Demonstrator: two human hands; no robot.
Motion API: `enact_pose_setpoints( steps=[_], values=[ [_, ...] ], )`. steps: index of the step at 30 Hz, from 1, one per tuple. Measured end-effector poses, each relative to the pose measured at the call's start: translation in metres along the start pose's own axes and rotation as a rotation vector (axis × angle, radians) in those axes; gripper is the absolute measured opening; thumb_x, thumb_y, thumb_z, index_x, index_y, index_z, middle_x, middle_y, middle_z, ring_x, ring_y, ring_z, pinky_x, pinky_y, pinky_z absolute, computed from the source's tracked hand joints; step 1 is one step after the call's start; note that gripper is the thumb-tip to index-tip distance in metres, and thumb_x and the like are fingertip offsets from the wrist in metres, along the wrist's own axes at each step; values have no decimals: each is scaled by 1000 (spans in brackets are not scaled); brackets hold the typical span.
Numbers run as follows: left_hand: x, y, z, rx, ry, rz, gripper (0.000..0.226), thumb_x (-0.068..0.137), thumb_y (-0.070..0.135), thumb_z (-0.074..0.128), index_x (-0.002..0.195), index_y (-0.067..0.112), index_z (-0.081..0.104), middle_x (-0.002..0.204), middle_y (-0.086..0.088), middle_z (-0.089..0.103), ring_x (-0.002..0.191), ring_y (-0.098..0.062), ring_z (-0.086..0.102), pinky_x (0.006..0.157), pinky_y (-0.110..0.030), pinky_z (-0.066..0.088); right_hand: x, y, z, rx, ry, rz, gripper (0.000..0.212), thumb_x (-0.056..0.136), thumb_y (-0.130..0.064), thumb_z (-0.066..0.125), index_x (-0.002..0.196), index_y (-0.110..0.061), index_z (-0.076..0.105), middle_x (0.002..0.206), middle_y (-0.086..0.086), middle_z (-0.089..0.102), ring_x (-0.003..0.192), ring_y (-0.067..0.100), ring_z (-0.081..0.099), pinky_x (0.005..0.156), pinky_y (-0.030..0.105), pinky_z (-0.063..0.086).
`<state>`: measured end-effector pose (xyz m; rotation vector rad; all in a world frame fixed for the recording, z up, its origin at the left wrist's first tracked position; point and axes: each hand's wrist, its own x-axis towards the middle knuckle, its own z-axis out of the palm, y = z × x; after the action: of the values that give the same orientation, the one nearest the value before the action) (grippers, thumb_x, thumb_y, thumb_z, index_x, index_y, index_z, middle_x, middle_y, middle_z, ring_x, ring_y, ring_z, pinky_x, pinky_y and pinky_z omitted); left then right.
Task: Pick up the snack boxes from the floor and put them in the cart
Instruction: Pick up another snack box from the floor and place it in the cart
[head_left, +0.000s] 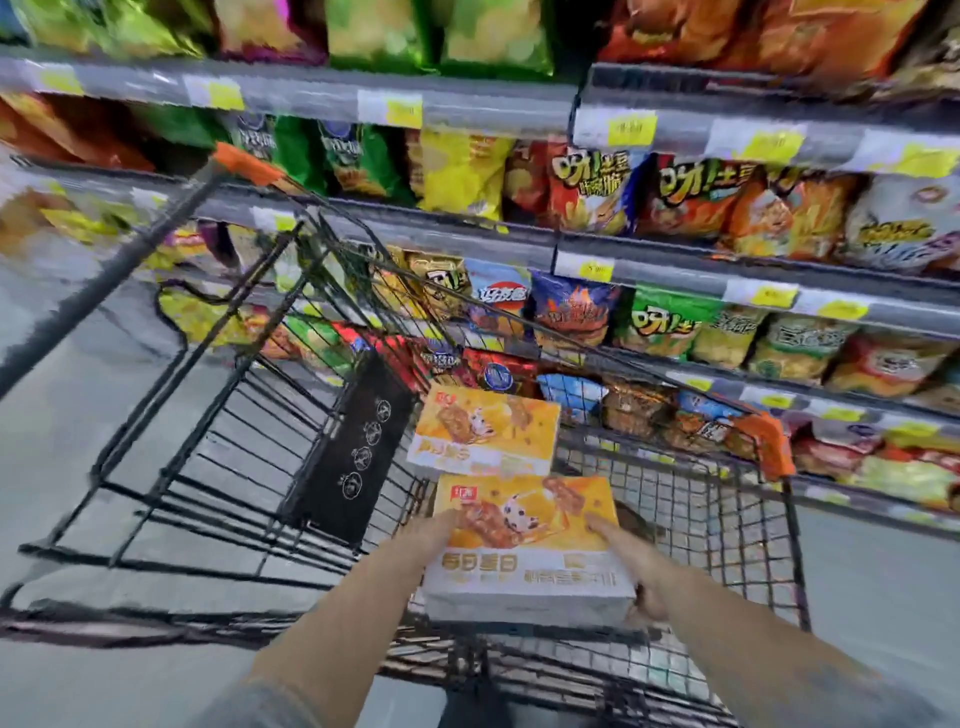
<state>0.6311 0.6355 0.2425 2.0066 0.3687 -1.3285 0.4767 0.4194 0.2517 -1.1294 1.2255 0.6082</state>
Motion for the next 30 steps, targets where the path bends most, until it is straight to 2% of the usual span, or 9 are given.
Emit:
enact_pose_setpoints(
  steps=[2, 5, 10, 14, 17, 19, 22, 25, 30],
  values=[
    [61, -22, -10, 35, -20, -40, 114, 31, 68, 79, 129, 18, 54, 130, -14, 61, 116, -34, 60, 100, -50, 47, 15, 12, 11, 38, 11, 85, 50, 81, -72, 50, 77, -24, 64, 90, 3, 66, 99, 27, 61, 89, 40, 49],
    [115, -46, -17, 27, -22, -94, 133, 17, 76, 80, 134, 22, 48, 134, -11, 58, 118, -34, 59, 100, -53, 46, 25, 23, 31, 102, 12, 172, 53, 85, -63, 51, 77, -13, 64, 79, 10, 69, 79, 25, 62, 86, 39, 49],
    [46, -2, -19, 125, 69, -82, 96, 74, 52, 72, 147, 6, 30, 149, -17, 38, 134, -34, 41, 110, -44, 37, 47, 24, 59, 98, 4, 152, 56, 91, -59, 45, 132, -21, 49, 134, 9, 55, 122, 29, 49, 101, 44, 35],
    [86, -7, -26, 114, 112, -98, 84, 81, 36, 70, 146, 5, 28, 146, -17, 39, 127, -33, 46, 93, -35, 42, 68, 22, 79, 211, 12, 154, 57, 79, -63, 60, 113, -17, 61, 113, 7, 64, 111, 30, 58, 99, 43, 44],
    [101, -8, -30, 49, 59, -137, 92, 64, 37, 77, 140, 4, 39, 138, -16, 49, 123, -30, 49, 105, -39, 39, 93, 27, 85, 362, 13, 87, 74, 66, -63, 66, 129, -26, 56, 139, 7, 53, 128, 29, 49, 104, 44, 41],
    [100, -9, -25, 68, 21, -144, 73, 83, 30, 68, 143, 4, 37, 144, -16, 43, 124, -27, 45, 107, -40, 33, 92, 15, 93, 435, 19, 58, 73, 78, -53, 64, 142, -24, 42, 154, 5, 32, 141, 26, 31, 106, 39, 34],
    [101, -6, -11, 163, -8, -104, 55, 94, 20, 57, 143, 6, 37, 144, -12, 41, 132, -30, 41, 102, -31, 34, 84, -1, 104, 430, -30, 15, 57, 97, -35, 51, 148, -18, 33, 157, 4, 25, 145, 22, 25, 115, 40, 26],
    [85, 12, -1, 215, -44, -43, 19, 98, 16, 48, 115, 11, 54, 114, -4, 50, 111, -25, 51, 92, -29, 35, 73, -13, 103, 397, 12, -3, 42, 97, -26, 50, 137, -14, 45, 153, 7, 34, 141, 21, 32, 114, 40, 29],
    [65, 41, 11, 111, -97, 63, 28, 91, 29, 56, 117, 19, 55, 120, -4, 56, 117, -28, 54, 103, -44, 44, 48, -19, 78, 443, 47, -34, 21, 96, -26, 53, 114, -16, 54, 131, 7, 57, 120, 23, 51, 93, 36, 43]
  ],
)
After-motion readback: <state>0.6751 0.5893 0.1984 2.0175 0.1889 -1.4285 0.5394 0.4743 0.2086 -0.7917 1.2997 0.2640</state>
